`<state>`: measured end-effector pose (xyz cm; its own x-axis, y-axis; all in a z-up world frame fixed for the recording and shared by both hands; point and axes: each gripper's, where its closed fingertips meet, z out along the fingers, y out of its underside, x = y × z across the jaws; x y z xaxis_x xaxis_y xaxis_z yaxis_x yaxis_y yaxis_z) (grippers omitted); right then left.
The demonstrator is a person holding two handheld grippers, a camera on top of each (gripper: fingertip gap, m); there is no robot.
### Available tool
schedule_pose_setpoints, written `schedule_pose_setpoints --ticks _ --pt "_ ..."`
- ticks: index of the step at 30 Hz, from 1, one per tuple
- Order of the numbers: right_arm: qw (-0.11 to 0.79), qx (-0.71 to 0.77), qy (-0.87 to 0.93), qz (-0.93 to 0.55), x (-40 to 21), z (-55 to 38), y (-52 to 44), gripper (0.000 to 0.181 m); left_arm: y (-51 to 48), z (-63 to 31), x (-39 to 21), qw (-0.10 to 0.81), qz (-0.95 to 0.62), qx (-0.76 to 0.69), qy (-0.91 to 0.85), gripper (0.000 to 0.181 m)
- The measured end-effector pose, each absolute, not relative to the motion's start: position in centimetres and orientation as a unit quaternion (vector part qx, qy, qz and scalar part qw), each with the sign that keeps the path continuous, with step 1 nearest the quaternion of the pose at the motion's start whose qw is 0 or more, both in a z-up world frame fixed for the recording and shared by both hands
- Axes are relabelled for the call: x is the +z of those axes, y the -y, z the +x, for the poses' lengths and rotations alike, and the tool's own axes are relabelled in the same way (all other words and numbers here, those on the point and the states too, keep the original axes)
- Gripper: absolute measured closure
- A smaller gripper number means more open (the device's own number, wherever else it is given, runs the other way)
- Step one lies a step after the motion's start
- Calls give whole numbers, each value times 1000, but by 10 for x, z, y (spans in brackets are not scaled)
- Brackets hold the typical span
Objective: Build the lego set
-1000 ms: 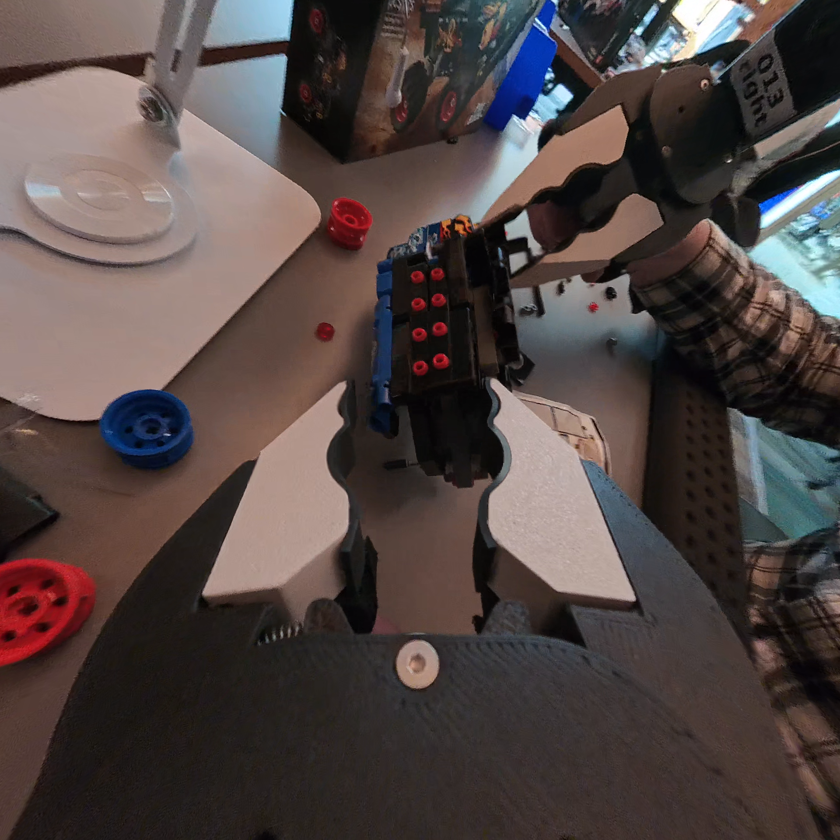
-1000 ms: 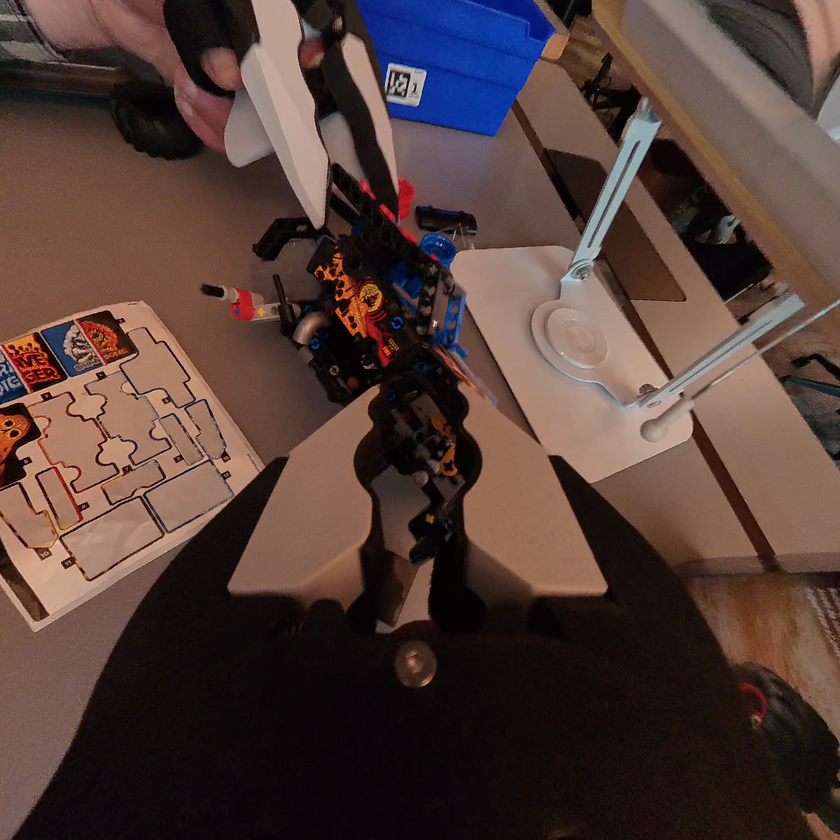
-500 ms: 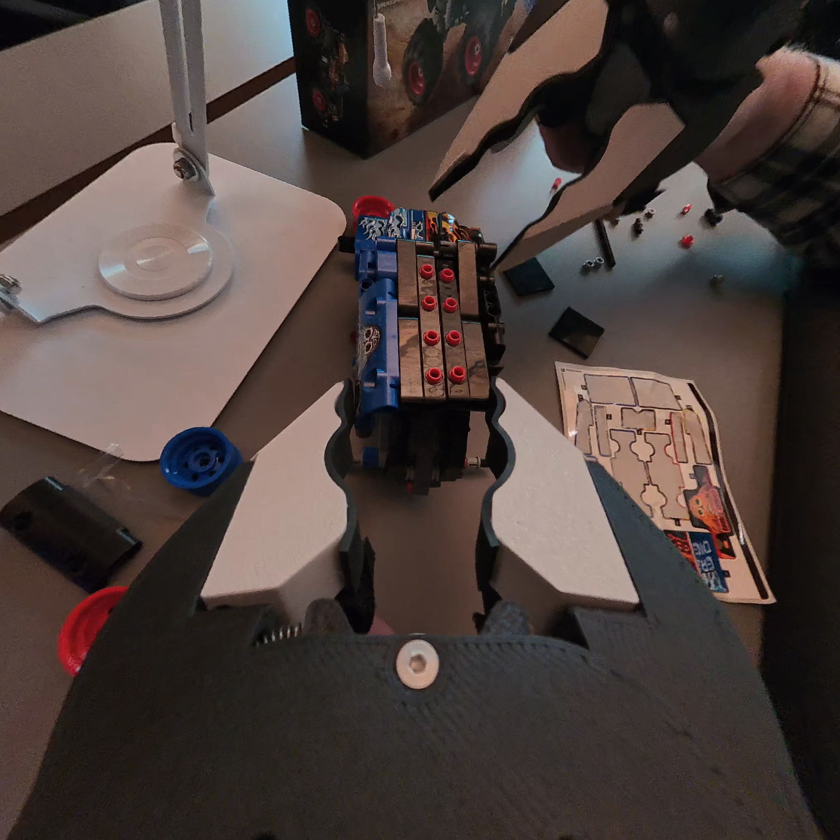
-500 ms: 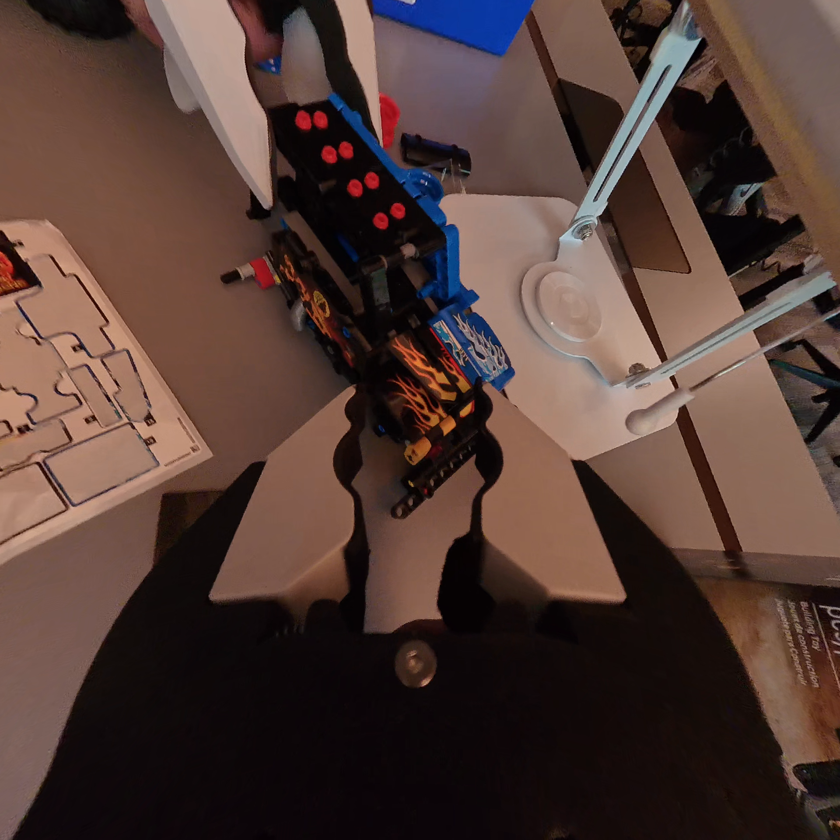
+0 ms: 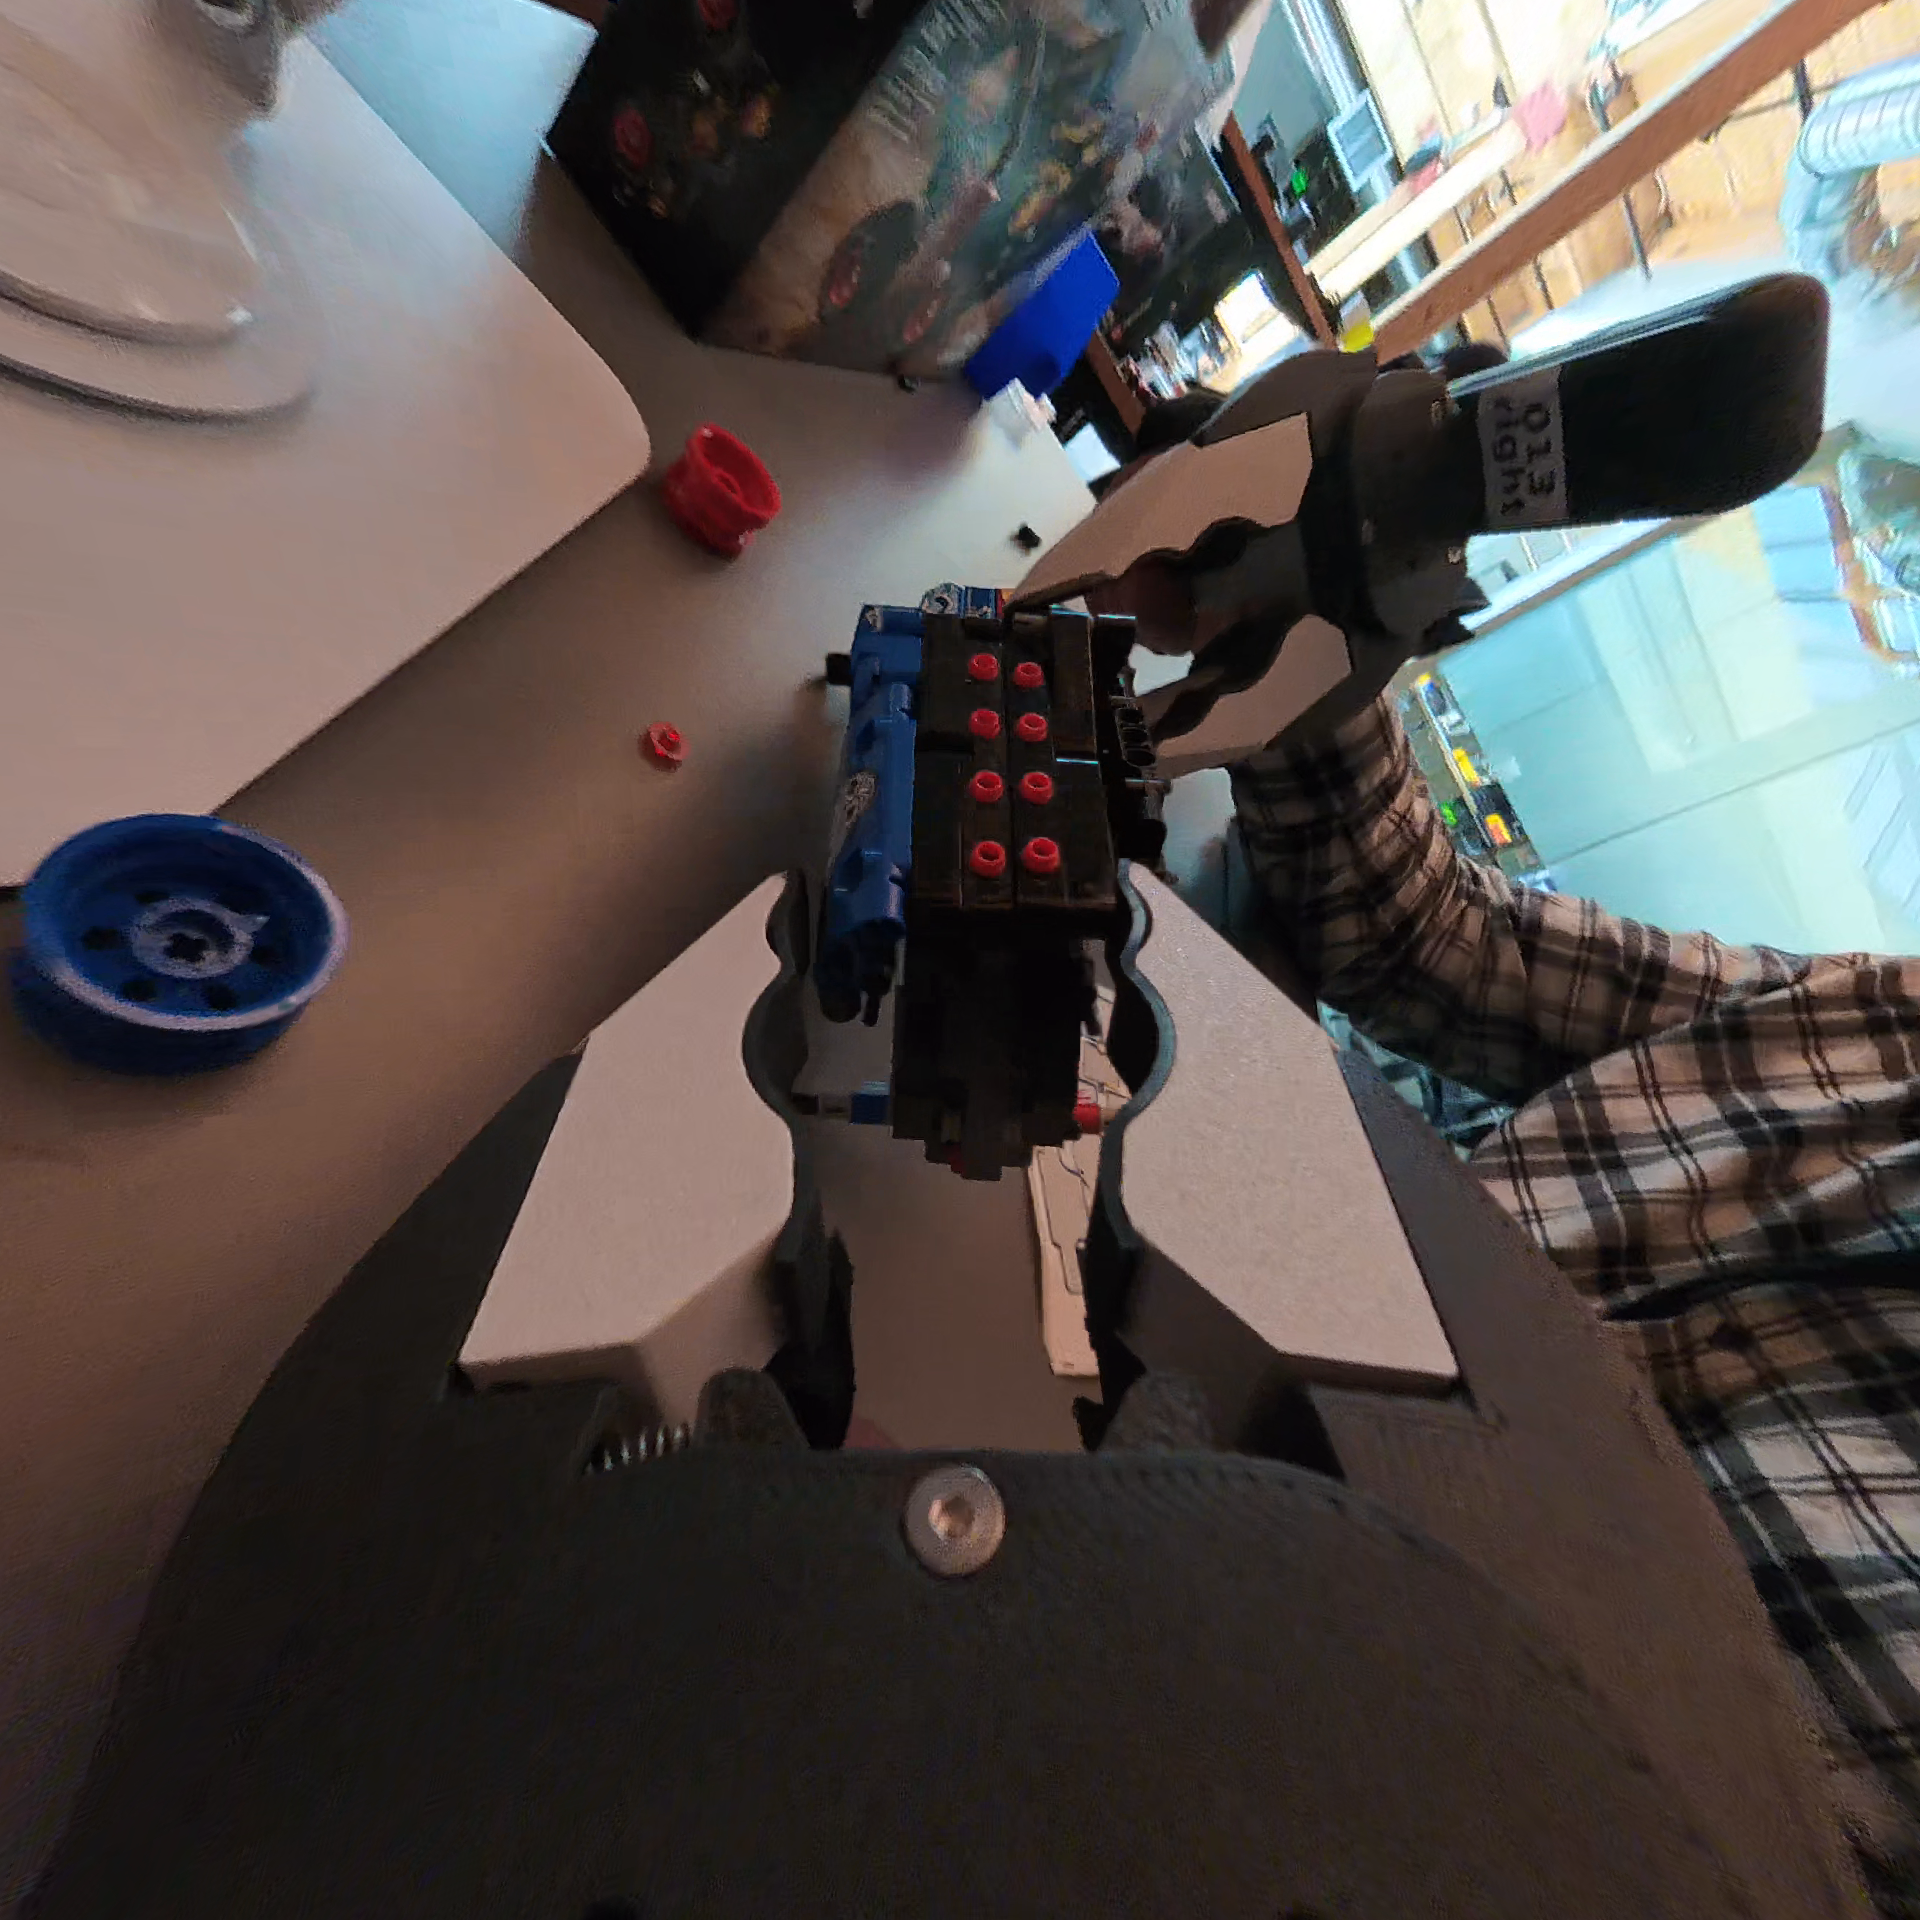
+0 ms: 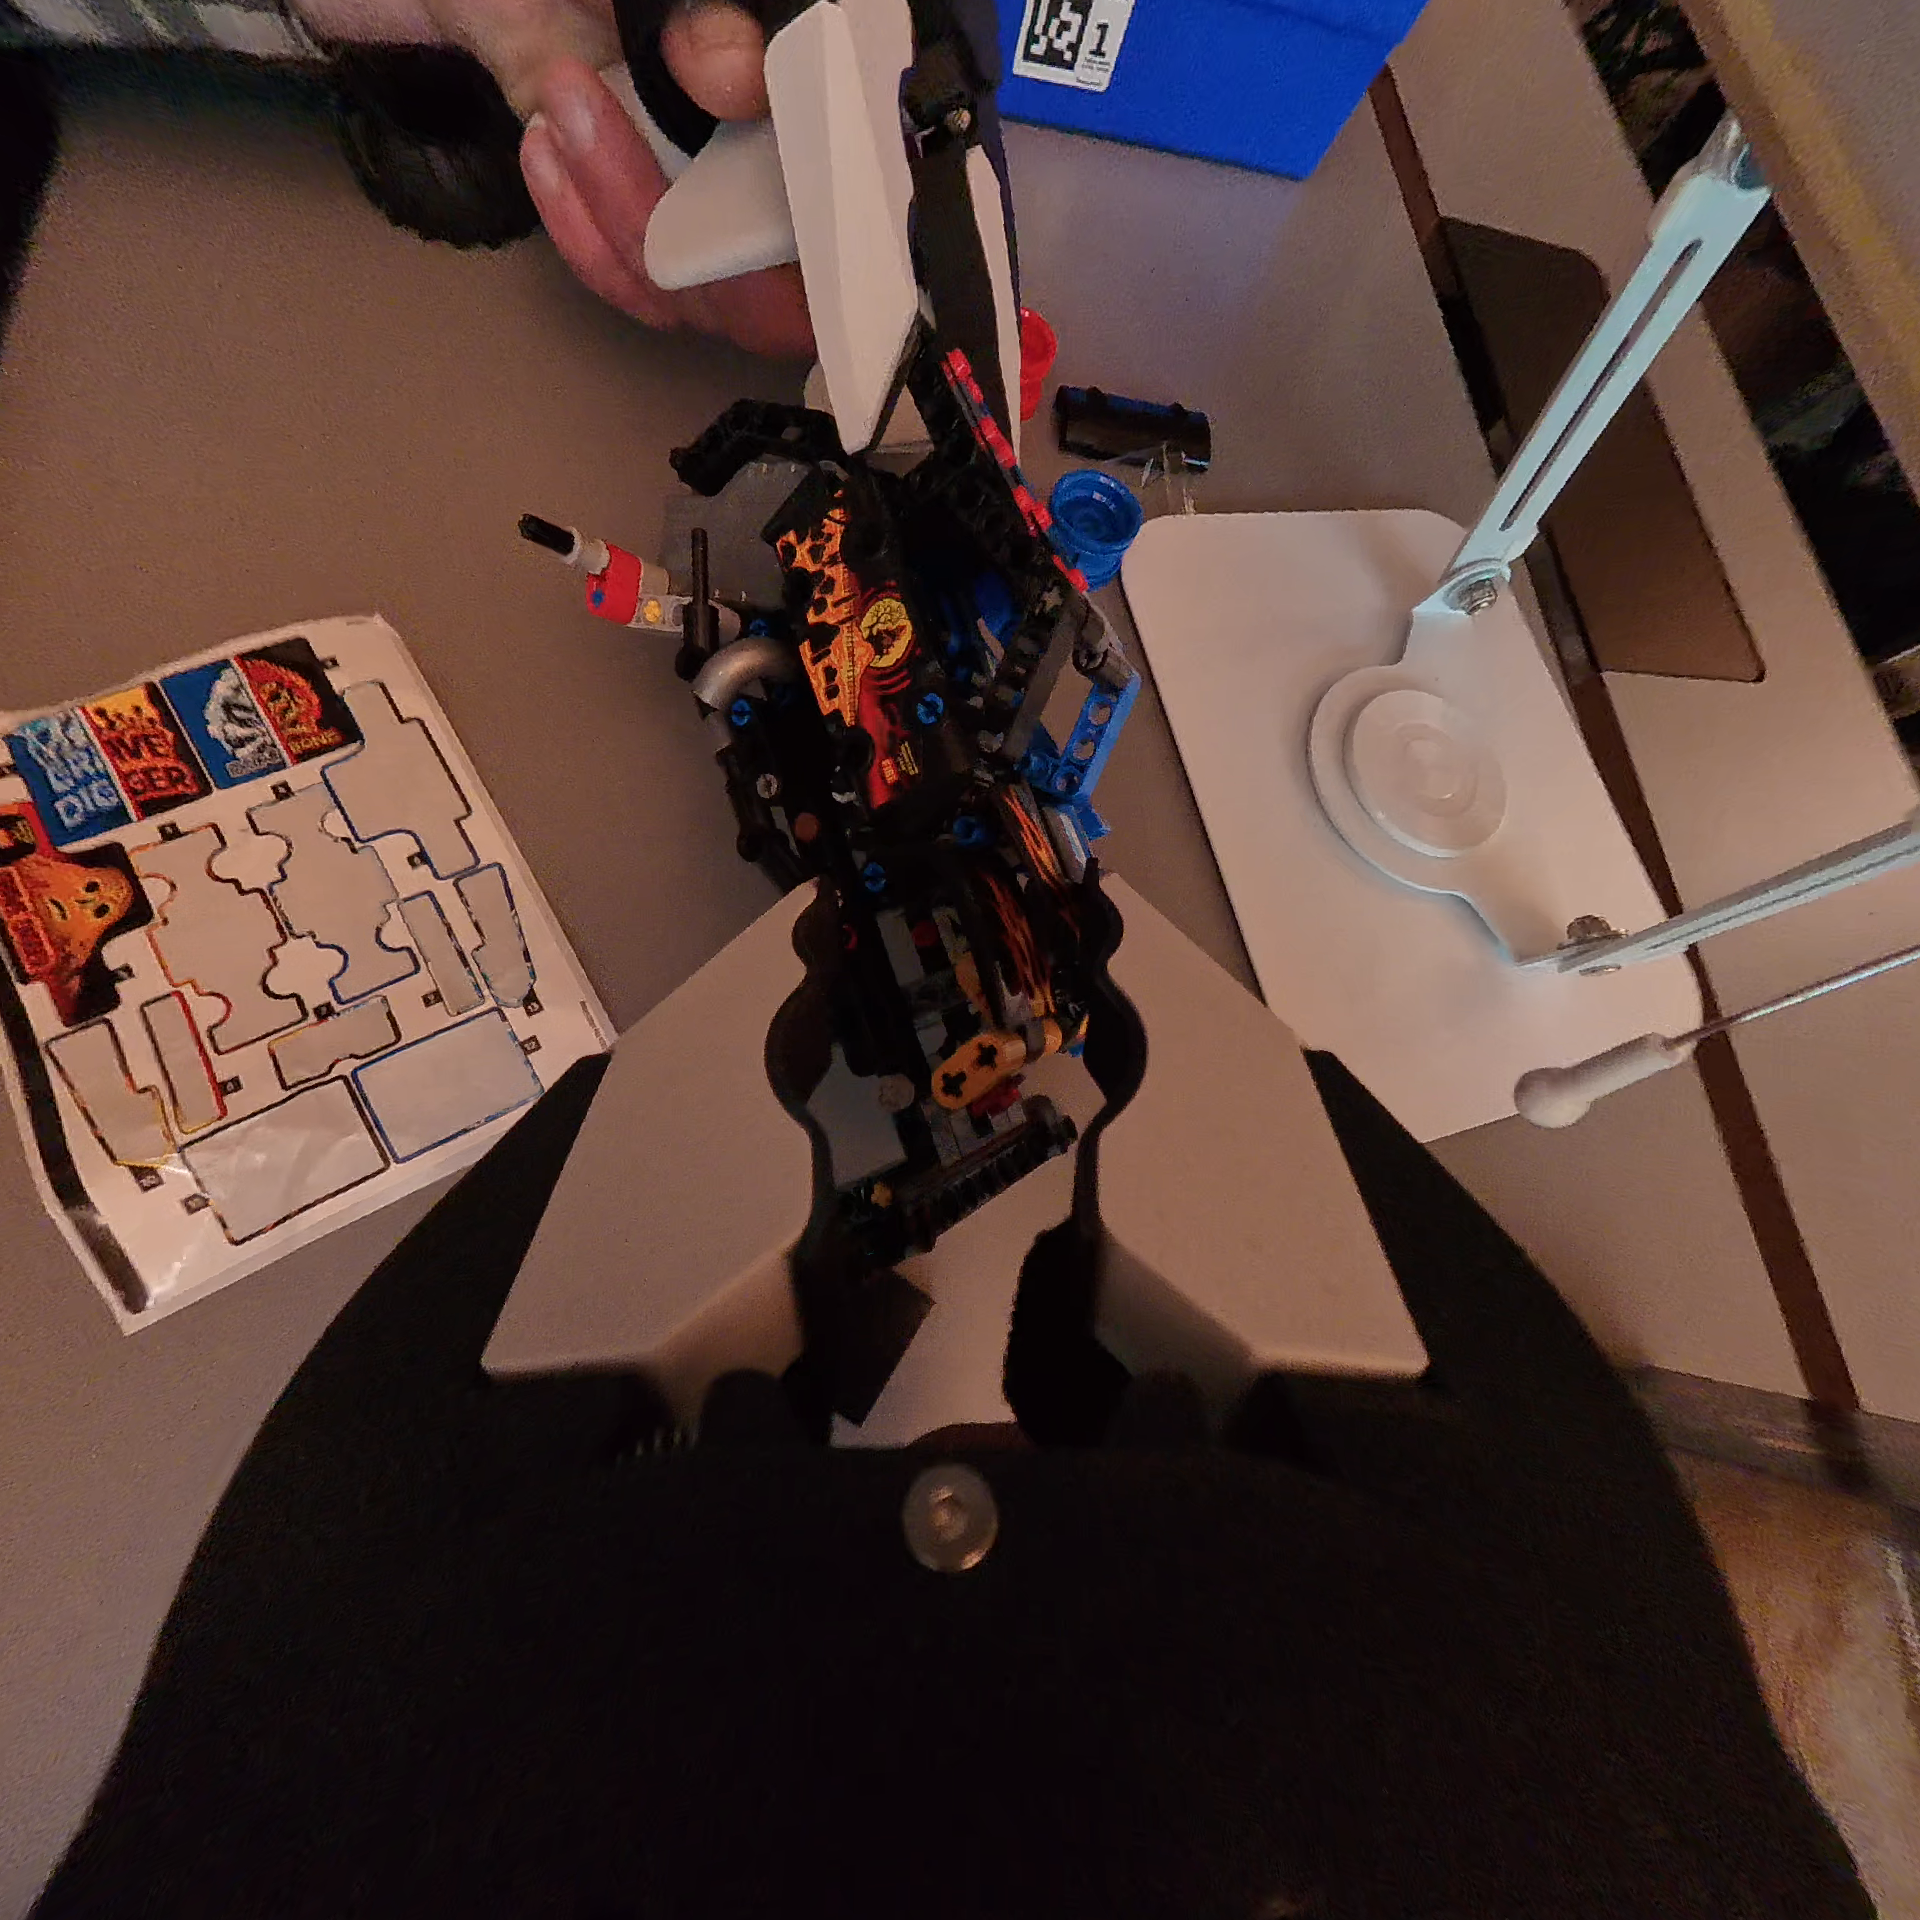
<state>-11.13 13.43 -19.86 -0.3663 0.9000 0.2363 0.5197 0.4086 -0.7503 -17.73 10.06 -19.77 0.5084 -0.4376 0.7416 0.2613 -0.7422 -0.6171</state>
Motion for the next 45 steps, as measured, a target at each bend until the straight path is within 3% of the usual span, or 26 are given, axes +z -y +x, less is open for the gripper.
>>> schedule_pose_setpoints --ticks 11,16,22,31,32,35,38,41,45 --pt "265 330 764 -487 -197 -125 -148 140 -118 -224 -180 492 -812 -310 -55 100" --pt "259 342 753 -498 -197 -127 -150 140 -111 -191 -147 550 -790 -182 -200 114" --pt "234 355 743 -517 -197 -129 -149 140 -123 -164 -181 488 -819 -76 -292 137" --pt "152 376 738 -539 -205 -129 -143 144 -122 -163 -196 439 -845 -131 -275 143" --pt "153 374 739 -539 -206 -130 -144 148 -122 -160 -195 442 -841 -141 -277 156" --pt "155 362 747 -535 -209 -130 -142 145 -123 -156 -197 443 -839 -143 -281 166" --pt "157 363 747 -534 -210 -132 -140 145 -124 -155 -199 442 -840 -145 -278 163" --pt "152 365 747 -535 -213 -134 -138 148 -126 -156 -199 442 -841 -142 -276 148" --pt "133 377 744 -535 -215 -134 -132 148 -117 -141 -203 407 -842 -224 -274 139"
